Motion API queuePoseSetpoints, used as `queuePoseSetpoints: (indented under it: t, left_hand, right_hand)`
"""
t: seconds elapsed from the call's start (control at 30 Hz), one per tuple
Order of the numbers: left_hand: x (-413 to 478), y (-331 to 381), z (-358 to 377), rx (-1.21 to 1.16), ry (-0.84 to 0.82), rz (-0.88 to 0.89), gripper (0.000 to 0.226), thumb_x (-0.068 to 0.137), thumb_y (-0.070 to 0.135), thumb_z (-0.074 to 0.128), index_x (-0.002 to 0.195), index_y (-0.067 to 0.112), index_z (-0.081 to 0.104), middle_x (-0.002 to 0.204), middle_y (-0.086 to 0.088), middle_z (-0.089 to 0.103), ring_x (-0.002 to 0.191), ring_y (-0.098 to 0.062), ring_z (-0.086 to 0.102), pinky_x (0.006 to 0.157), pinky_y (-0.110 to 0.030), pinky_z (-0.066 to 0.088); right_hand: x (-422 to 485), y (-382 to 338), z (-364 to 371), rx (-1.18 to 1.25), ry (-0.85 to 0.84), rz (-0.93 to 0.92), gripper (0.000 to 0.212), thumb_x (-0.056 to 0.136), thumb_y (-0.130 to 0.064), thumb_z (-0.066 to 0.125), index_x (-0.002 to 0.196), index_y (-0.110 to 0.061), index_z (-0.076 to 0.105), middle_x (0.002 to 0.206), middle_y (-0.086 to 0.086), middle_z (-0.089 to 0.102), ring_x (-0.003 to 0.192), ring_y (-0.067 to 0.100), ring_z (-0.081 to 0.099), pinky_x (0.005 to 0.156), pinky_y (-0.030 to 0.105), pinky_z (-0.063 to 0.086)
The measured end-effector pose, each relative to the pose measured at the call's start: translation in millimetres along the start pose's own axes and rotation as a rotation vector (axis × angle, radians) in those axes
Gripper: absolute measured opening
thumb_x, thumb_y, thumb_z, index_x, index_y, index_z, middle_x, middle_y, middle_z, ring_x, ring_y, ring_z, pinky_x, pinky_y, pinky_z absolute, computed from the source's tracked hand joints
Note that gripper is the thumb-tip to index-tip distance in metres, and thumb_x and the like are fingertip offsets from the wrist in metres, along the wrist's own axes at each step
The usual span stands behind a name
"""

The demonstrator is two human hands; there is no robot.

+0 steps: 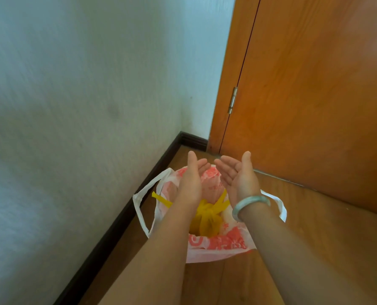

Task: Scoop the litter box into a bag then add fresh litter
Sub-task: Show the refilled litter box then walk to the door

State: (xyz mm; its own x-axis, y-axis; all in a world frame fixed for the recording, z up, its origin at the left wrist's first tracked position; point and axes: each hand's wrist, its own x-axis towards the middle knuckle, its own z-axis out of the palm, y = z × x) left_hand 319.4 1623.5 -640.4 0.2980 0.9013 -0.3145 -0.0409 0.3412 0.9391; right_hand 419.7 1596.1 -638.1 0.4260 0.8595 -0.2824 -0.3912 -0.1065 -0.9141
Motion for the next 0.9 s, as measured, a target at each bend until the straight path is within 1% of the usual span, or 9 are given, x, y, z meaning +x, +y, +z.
queuePoseSetpoints:
  t: [0.17,0.23,0.33,0.4,0.5,0.57,0.7,0.8,0.9]
  left_hand:
    - [6,-16,-2,0.552,0.028,0.088,0.055,0.094,0.059,0.016,0.136,0.034,0.042,0.143,0.004,0.045,0.134,-0.02,0.036,0.113,-0.053,0.024]
    - [11,-23,-6,0.877,0.086,0.158,0.04,0.1,0.042,0.022,0.137,0.037,0.037,0.147,0.006,0.039,0.141,-0.021,0.023,0.116,-0.054,0.008]
    - [8,-21,-14,0.993,0.15,0.204,0.036,0.099,0.036,0.032,0.132,0.039,0.045,0.141,0.011,0.045,0.14,-0.014,0.023,0.113,-0.046,-0.012]
    - [5,-16,-17,0.88,0.229,0.171,0.03,0.098,0.033,0.037,0.123,0.034,0.053,0.125,0.006,0.059,0.126,-0.013,0.042,0.114,-0.043,0.008]
    - [2,-9,-17,0.718,0.214,0.104,0.031,0.097,0.027,0.044,0.127,0.024,0.053,0.124,-0.001,0.061,0.115,-0.018,0.054,0.093,-0.031,0.042]
    - [-1,-4,-17,0.767,0.175,0.112,0.033,0.097,0.025,0.047,0.13,0.022,0.051,0.127,-0.003,0.059,0.115,-0.019,0.056,0.093,-0.031,0.047]
    - [2,0,-20,0.909,0.193,0.207,0.034,0.095,0.019,0.05,0.129,0.019,0.054,0.134,-0.004,0.052,0.12,-0.019,0.051,0.098,-0.03,0.044]
    - [6,-6,-20,0.989,0.027,0.143,0.038,0.098,0.02,0.046,0.135,0.015,0.049,0.138,-0.006,0.05,0.124,-0.02,0.048,0.097,-0.027,0.039]
    - [6,-16,-22,1.022,0.022,0.2,0.032,0.095,0.026,0.051,0.124,0.016,0.058,0.116,-0.003,0.063,0.108,-0.022,0.06,0.093,-0.035,0.047]
  right_hand:
    - [-5,1,-6,-0.219,-0.102,-0.057,0.067,0.086,-0.07,0.019,0.113,-0.026,0.061,0.116,-0.007,0.066,0.115,0.01,0.054,0.105,0.031,0.033]
    - [-7,-2,-6,-0.319,-0.149,-0.09,0.067,0.083,-0.071,0.018,0.117,-0.03,0.058,0.125,-0.01,0.059,0.12,0.008,0.049,0.106,0.029,0.031]
    - [-8,-4,-6,-0.481,-0.189,-0.126,0.058,0.089,-0.066,0.018,0.12,-0.034,0.055,0.128,-0.013,0.053,0.122,0.007,0.045,0.107,0.03,0.03]
    - [-6,-2,-7,-0.568,-0.173,-0.159,0.046,0.096,-0.055,0.025,0.119,-0.032,0.056,0.126,-0.011,0.055,0.119,0.009,0.047,0.103,0.029,0.034]
    - [-4,-1,-8,-0.66,-0.167,-0.236,0.029,0.097,-0.039,0.04,0.116,-0.026,0.059,0.115,-0.01,0.059,0.111,0.009,0.051,0.081,0.017,0.04]
    - [-3,-2,-9,-0.716,-0.18,-0.283,0.022,0.097,-0.031,0.046,0.114,-0.025,0.059,0.111,-0.01,0.059,0.107,0.008,0.052,0.073,0.011,0.038]
    - [1,1,-9,-0.76,-0.177,-0.304,0.021,0.095,-0.026,0.049,0.114,-0.025,0.059,0.111,-0.009,0.06,0.105,0.008,0.054,0.079,0.017,0.042]
    - [1,3,-9,-0.848,-0.187,-0.295,0.02,0.094,-0.022,0.05,0.111,-0.023,0.059,0.107,-0.006,0.062,0.098,0.009,0.057,0.07,0.014,0.043]
    - [1,6,-7,-0.868,-0.192,-0.275,0.018,0.092,-0.016,0.053,0.108,-0.019,0.062,0.105,0.001,0.064,0.092,0.011,0.058,0.068,0.011,0.046]
